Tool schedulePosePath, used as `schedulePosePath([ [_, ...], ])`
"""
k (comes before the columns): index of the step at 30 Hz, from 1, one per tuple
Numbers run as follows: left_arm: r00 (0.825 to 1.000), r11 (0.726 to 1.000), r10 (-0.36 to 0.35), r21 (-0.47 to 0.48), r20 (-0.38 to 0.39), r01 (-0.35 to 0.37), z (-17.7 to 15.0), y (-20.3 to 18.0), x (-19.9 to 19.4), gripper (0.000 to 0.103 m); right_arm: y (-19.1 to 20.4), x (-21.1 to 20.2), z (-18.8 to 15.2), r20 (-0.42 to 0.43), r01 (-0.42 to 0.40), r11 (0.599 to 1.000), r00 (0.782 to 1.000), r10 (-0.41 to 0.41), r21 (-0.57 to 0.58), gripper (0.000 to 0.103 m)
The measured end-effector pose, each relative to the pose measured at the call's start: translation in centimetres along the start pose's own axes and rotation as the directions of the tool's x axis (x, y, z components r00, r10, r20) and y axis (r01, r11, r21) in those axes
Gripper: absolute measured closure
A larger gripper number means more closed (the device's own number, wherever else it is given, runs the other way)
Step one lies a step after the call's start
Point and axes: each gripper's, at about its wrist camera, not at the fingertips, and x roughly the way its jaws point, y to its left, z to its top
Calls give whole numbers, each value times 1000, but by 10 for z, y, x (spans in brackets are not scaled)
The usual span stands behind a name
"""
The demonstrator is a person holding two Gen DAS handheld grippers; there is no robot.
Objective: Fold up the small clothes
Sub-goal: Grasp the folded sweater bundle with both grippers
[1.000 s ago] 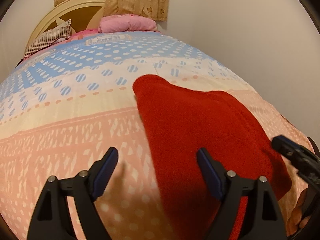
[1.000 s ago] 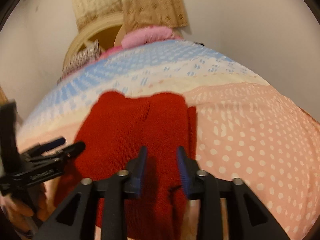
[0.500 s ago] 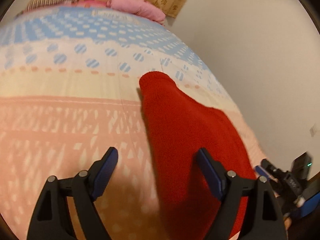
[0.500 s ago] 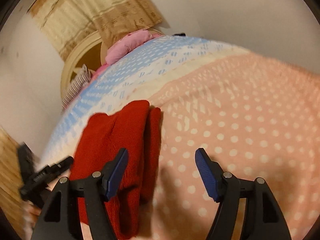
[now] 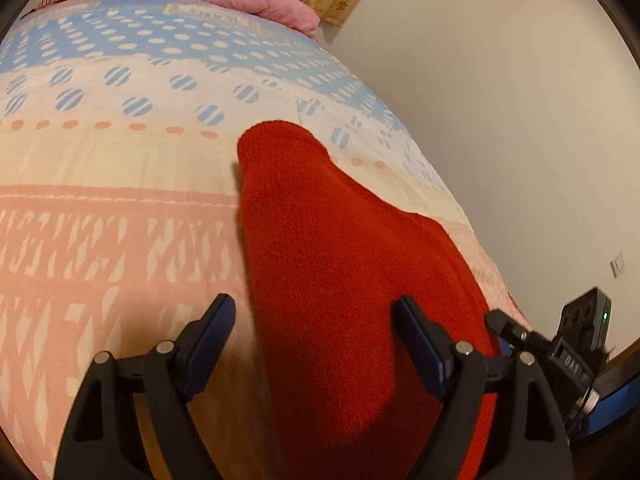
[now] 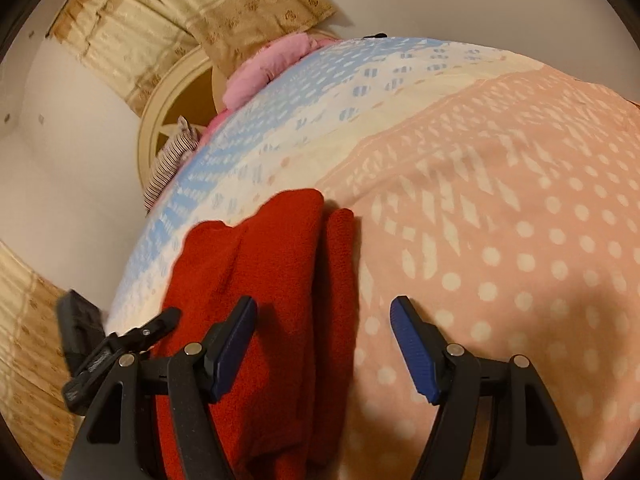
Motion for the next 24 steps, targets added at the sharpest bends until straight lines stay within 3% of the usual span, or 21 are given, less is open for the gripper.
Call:
schedulePosePath([
  [5,1000,1000,-13,18,3,13,-1,0,2,14,2,16,7,-31,-29,999,999,29,-18,32],
  [12,999,998,-38,45,9,38,-3,2,1,14,36,39,4,-111,-39,983,994,19,-182,30],
  [16,999,998,-38,57,16,37,-4,-2,2,16,37,45,3,-113,-23,978,994,-1,-207,38],
  [18,999,997,-42,72,14,41,-6,-4,2,31,36,47,3,-113,-22,978,994,-2,-210,48],
  [20,999,996,-40,78,16,39,-6,-5,2,38,39,47,1,-103,-7,975,995,-16,-221,55],
  [24,999,997,-22,73,32,20,-6,-7,-3,55,63,41,-9,-29,102,948,993,-116,-300,66],
])
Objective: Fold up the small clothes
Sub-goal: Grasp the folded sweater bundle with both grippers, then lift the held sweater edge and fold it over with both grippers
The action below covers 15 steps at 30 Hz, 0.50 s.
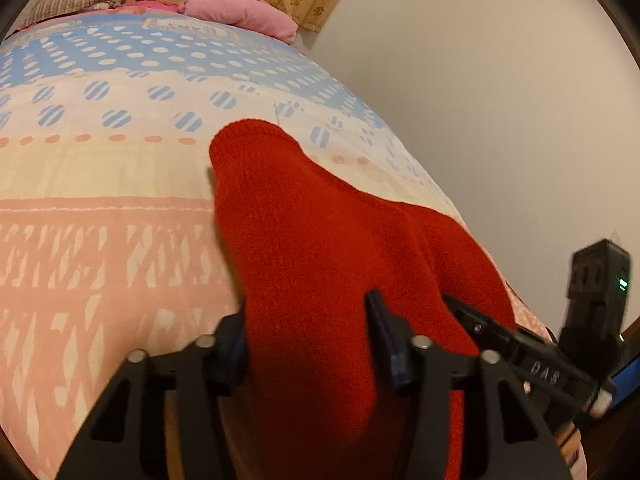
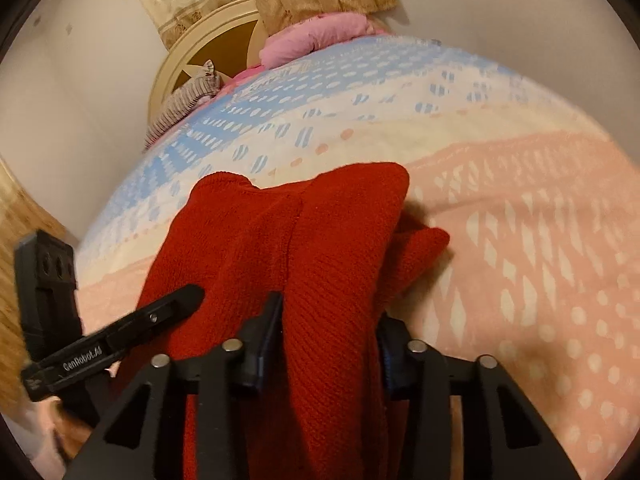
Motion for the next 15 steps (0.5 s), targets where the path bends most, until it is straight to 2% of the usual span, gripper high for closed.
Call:
schedulePosePath([
  [3,999,998,51,41,15,-51,-1,-10,-9,59,23,-11,-2,38,86,994,996,-83,-74,69],
  [5,996,993,86,75,27,-87,-4,-19,-18,59,35,-22,-4,69,118,987,991,-111,-107,69],
  [11,987,978,140,146,82,-151,-10,-37,-57,61,67,-67,-12,162,136,980,980,-112,-146,69],
  [15,981,969,150,181,121,-171,-17,-49,-85,61,84,-101,-22,211,115,983,974,-83,-141,69],
])
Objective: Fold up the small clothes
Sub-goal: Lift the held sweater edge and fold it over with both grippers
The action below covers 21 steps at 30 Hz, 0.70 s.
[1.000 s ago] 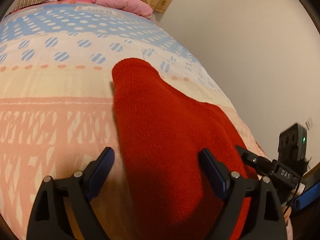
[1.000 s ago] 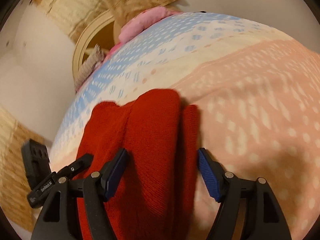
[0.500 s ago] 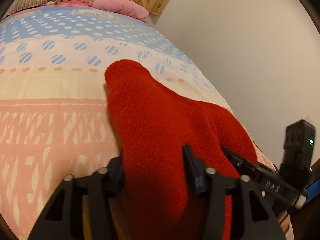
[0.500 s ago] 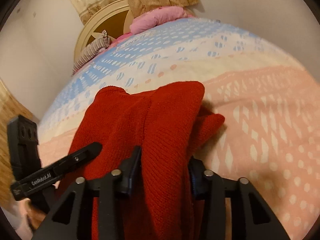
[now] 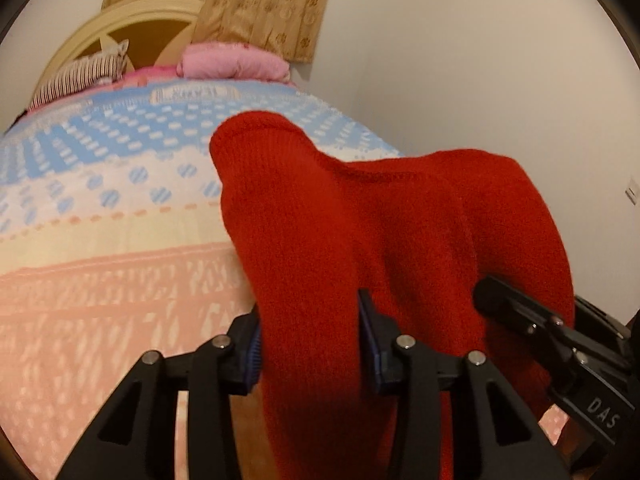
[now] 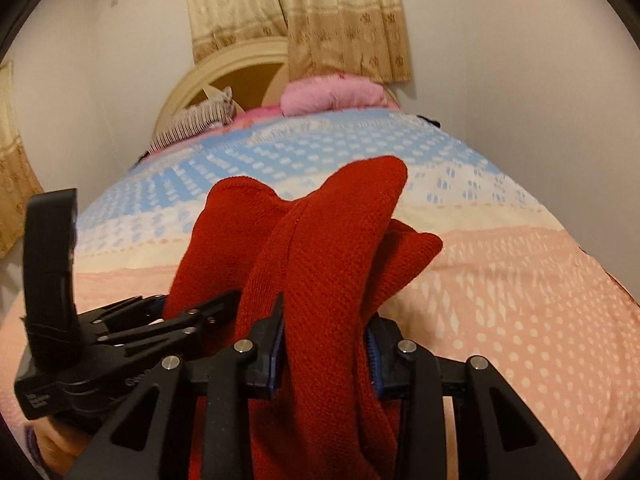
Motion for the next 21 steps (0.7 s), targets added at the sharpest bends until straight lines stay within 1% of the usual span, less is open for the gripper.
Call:
schedulePosePath([
  [3,1000,1000,9,25,13,-9,-3,-7,-17,61,7,-24,-3,22,-8,1000,1000,7,22,69],
  [6,1000,1000,13,19,-1,-13,-10,-9,-27,61,13,-43,-10,29,-17,999,999,16,27,69],
  [9,1000,1000,15,7,-14,-15,-19,-7,-35,61,18,-56,-19,27,-21,999,999,20,31,69],
  [13,1000,999,26,38,-10,-26,-29,-17,-48,61,20,-71,-33,29,-27,998,999,26,54,69],
  [17,1000,998,13,63,-9,-12,-36,-28,-57,61,18,-88,-44,39,-22,996,999,19,84,69],
  [21,1000,995,-11,97,-10,12,-42,-47,-64,61,10,-110,-53,52,-1,993,999,-5,122,69],
])
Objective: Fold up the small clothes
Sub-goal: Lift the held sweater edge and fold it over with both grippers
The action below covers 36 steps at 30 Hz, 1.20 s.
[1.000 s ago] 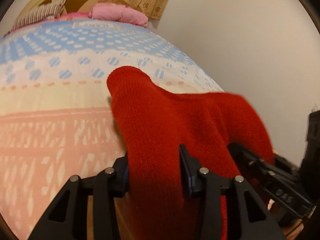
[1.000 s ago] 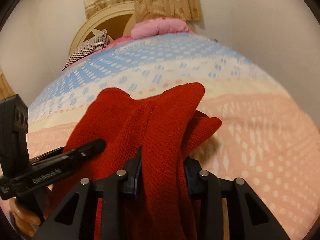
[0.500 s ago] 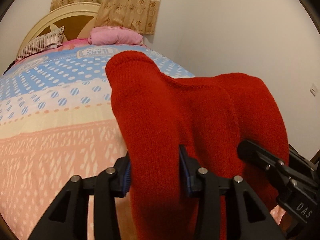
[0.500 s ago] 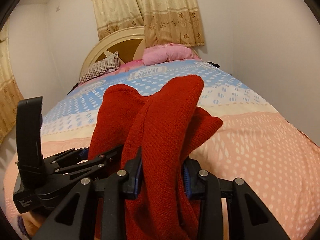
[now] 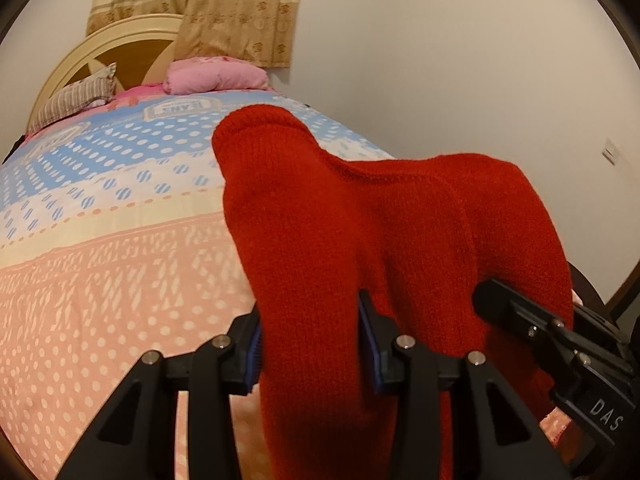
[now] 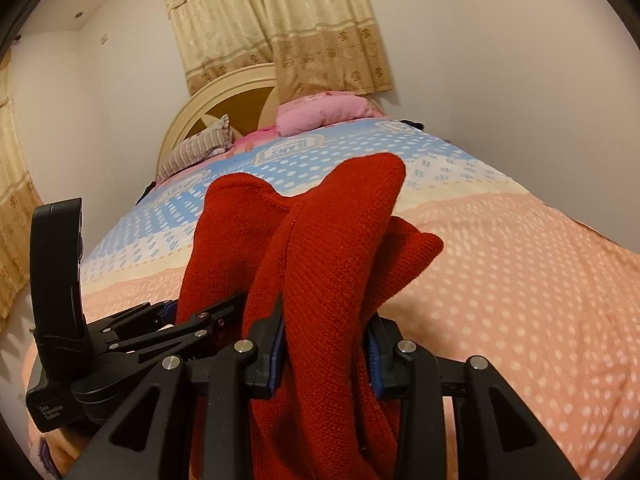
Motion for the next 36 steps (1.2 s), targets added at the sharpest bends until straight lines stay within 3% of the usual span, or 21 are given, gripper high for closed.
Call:
schedulePosePath([
  [19,996,988,-83,130,-17,84,2,-76,25,61,-69,-61,-14,55,154,983,986,-160,104,69],
  [36,997,981,-75,178,-33,80,2,-115,71,61,-113,-42,-16,45,231,959,969,-241,164,69],
])
